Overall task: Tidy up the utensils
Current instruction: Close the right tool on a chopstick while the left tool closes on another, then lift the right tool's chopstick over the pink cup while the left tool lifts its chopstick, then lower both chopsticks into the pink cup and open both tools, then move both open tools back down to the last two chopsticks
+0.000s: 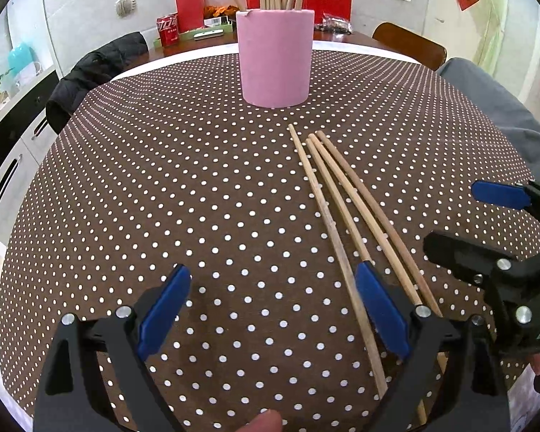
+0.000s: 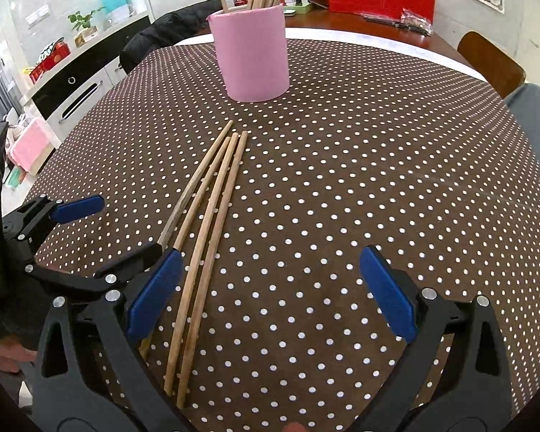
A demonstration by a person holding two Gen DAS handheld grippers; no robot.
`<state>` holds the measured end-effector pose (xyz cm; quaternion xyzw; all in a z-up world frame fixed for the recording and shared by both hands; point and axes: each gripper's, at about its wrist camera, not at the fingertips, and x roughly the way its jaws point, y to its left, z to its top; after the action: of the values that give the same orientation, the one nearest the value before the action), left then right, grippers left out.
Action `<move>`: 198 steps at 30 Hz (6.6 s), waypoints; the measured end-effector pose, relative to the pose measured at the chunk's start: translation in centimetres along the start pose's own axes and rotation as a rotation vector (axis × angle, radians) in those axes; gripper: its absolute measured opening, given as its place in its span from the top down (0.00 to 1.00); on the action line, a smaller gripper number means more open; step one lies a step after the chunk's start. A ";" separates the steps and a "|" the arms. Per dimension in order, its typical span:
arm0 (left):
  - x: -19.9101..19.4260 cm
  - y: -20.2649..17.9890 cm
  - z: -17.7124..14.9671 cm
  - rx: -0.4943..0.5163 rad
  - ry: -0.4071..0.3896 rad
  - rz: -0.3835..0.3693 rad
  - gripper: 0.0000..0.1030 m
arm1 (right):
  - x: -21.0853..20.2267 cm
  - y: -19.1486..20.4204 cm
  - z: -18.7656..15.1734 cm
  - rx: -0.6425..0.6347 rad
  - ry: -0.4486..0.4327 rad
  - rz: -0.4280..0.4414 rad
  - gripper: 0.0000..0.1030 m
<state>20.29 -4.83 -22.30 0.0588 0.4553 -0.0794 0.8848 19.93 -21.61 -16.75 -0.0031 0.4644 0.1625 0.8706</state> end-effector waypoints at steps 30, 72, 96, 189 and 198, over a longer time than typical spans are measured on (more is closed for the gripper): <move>1.7 0.5 3.0 0.110 0.061 -0.013 0.13 | 3.7 1.2 2.7 -0.105 0.069 -0.035 0.50; -4.5 4.0 5.2 -0.074 -0.245 -0.197 0.94 | 3.1 -1.2 3.4 -0.006 0.051 0.020 0.51; -8.6 6.1 7.6 -0.142 -0.449 -0.232 0.94 | -10.8 0.1 6.4 0.112 -0.347 0.271 0.96; -16.5 4.1 10.7 -0.092 -0.629 0.031 0.04 | -14.0 -2.4 10.6 0.177 -0.534 -0.012 0.06; -13.2 2.8 6.0 -0.085 -0.404 0.012 0.04 | -10.6 -2.6 5.3 0.168 -0.332 -0.023 0.06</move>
<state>18.03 -2.03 -8.02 0.0070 0.2712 -0.0650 0.9603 19.49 -26.20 -5.48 0.0913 0.3261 0.1116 0.9343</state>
